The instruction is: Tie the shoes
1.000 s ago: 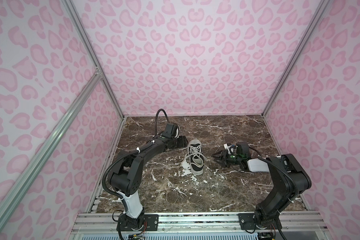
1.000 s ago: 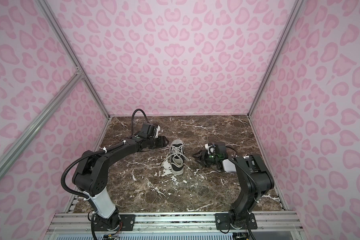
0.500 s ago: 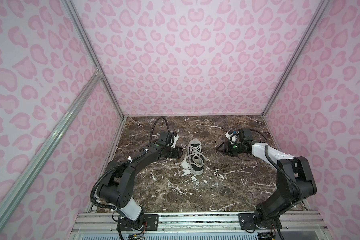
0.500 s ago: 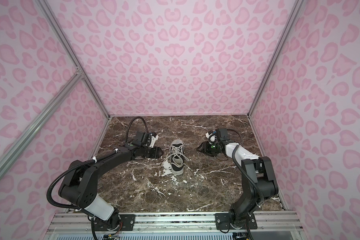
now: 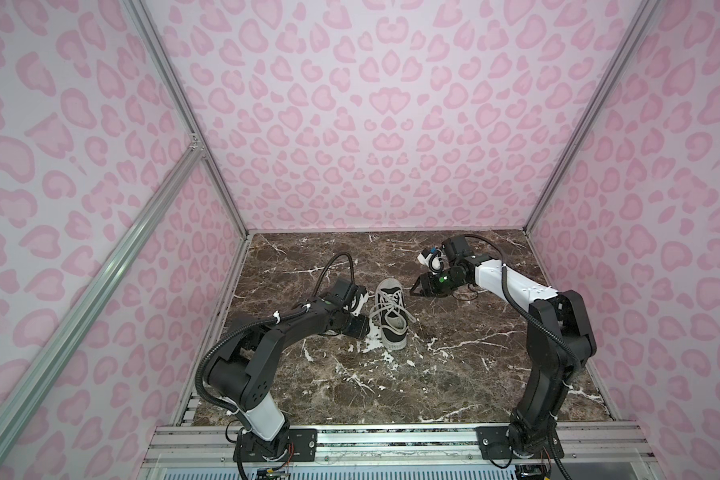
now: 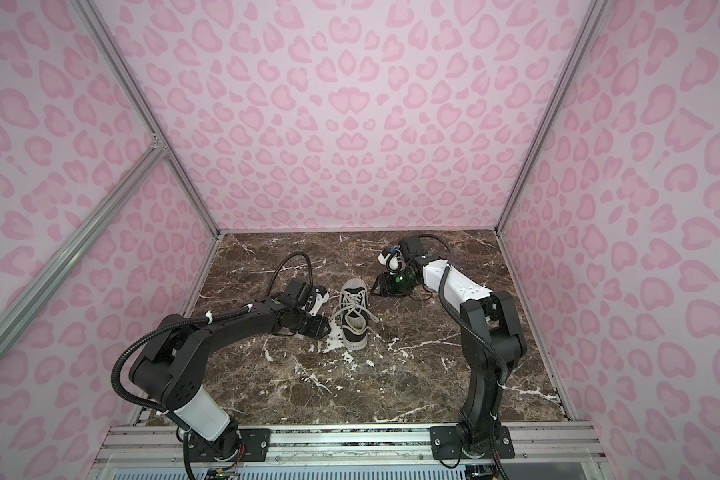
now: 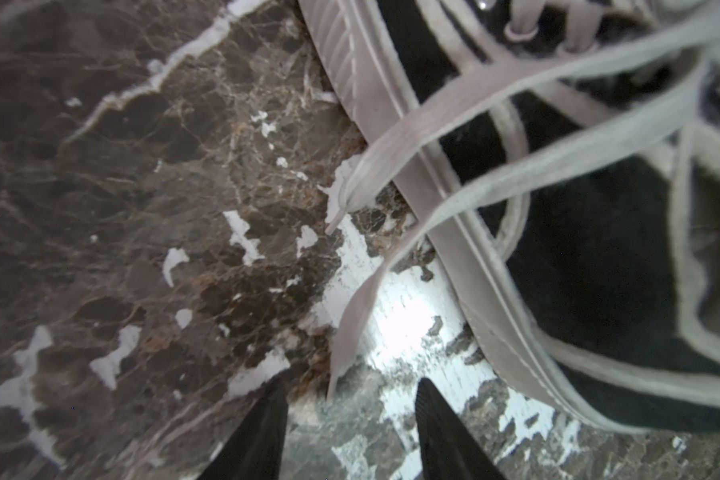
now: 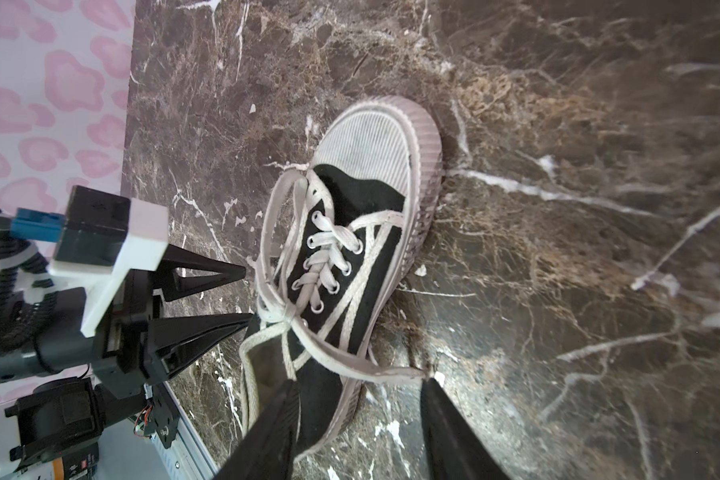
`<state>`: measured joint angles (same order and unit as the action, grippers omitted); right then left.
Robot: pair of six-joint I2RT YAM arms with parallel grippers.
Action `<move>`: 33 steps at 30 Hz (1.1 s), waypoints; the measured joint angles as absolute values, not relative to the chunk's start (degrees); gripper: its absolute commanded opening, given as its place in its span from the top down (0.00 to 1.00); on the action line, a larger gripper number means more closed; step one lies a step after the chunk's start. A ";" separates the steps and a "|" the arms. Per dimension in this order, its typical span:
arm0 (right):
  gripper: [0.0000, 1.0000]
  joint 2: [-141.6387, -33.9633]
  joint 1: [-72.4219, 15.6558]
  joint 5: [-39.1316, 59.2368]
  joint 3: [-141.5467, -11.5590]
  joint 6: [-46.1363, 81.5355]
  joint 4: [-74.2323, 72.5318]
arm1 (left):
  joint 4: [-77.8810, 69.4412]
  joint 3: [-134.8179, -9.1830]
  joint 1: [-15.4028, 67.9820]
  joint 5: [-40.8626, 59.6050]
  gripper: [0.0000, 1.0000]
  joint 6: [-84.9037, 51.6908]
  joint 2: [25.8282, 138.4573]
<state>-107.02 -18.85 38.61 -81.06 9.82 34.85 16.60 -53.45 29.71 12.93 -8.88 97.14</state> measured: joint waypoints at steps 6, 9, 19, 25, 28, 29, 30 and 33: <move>0.50 -107.46 -20.53 38.63 -83.33 7.86 36.36 | 14.48 -53.58 30.59 10.81 0.69 -7.99 98.52; 0.50 -108.07 -21.96 38.13 -84.14 5.74 37.04 | 13.21 -53.34 30.79 10.48 0.79 -7.79 98.54; 0.48 -111.18 -29.23 32.51 -90.61 -5.41 39.97 | 9.06 -49.65 30.87 10.72 0.89 -6.90 95.53; 0.47 -115.02 -33.30 28.40 -95.46 -11.84 42.98 | 7.11 -47.44 31.09 11.62 0.92 -5.50 93.80; 0.44 -117.56 -34.57 26.28 -98.39 -13.82 44.73 | 6.52 -47.29 31.18 11.90 0.93 -4.78 93.62; 0.42 -118.24 -34.92 25.61 -99.11 -14.28 45.10 | 6.42 -47.29 31.24 12.03 0.93 -4.49 93.62; 0.39 -118.83 -35.33 24.77 -99.66 -14.70 45.34 | 6.33 -47.29 31.24 12.05 0.94 -4.45 93.62; 0.35 -119.57 -36.12 21.78 -100.29 -15.79 46.28 | 6.20 -47.35 31.55 12.16 0.94 -4.05 93.76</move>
